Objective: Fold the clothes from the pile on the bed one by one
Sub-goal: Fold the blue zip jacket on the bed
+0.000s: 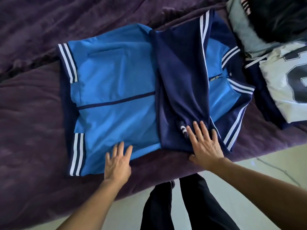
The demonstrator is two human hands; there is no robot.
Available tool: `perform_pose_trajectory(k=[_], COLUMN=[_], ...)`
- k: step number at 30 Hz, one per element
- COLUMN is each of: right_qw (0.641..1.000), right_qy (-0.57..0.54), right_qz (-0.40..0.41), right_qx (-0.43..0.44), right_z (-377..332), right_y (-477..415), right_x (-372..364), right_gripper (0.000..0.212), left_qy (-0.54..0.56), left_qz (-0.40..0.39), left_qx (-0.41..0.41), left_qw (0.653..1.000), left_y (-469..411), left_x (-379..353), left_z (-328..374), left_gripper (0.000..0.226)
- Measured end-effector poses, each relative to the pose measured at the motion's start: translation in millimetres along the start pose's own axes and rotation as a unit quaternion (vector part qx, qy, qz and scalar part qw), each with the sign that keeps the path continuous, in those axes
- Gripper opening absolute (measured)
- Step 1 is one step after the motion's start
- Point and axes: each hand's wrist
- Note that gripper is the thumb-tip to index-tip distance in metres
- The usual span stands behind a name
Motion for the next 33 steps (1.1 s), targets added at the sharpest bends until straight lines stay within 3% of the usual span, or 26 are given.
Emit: perform_pose_trajectory(k=[3,5,11,15,20,22,26,31,33], right_qw=[0.999,0.998,0.993,0.999,0.991,0.99,0.992,0.992,0.994], right_qy=[0.016,0.012,-0.044,0.004,0.027,0.015,-0.018,-0.051,-0.05], right_qz=[0.04,0.065,0.097,-0.016,-0.125,-0.13,-0.111,-0.092,-0.069], right_qx=[-0.024,-0.02,0.04,0.033,0.05,0.044,0.065,0.069,0.063], right_z=[9.3,15.7,28.0,15.6,7.2,9.9,10.7,17.3,19.2], right_y=[-16.6,-19.6,-6.7,2.6,-28.8,-54.8,-121.5,-223.7,-261.5], right_x=[-8.7,-14.5,7.1,67.0,179.5,218.0,283.0,342.1,355.1], right_gripper=[0.072,0.06,0.05,0.046,0.038,0.031,0.037,0.027,0.037], left_qy=[-0.026,-0.022,0.003,0.039,0.043,0.049,0.04,0.044,0.05], left_qz=[0.02,0.044,0.062,0.025,0.088,0.113,0.179,0.159,0.162], left_qx=[0.021,0.025,0.034,0.045,0.078,0.114,0.167,0.24,0.26], left_qw=[0.999,0.998,0.997,0.998,0.992,0.986,0.969,0.957,0.951], left_y=[-0.5,-1.5,3.3,5.3,-26.9,-52.0,-111.2,-185.9,-216.2], left_x=[-17.1,-23.3,-16.9,26.9,103.6,135.2,184.7,221.4,225.6], left_z=[-7.0,-9.6,-37.5,-61.8,-100.5,-116.4,-146.9,-171.6,-177.6], left_gripper=[0.08,0.073,0.04,0.033,0.033,0.028,0.028,0.021,0.021])
Point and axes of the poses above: each hand's wrist, its own y-axis away from the middle knuckle, its own x-axis out of the back of the hand, z = x × y, and after that the axes turned 11 degrees about -y, right-handed
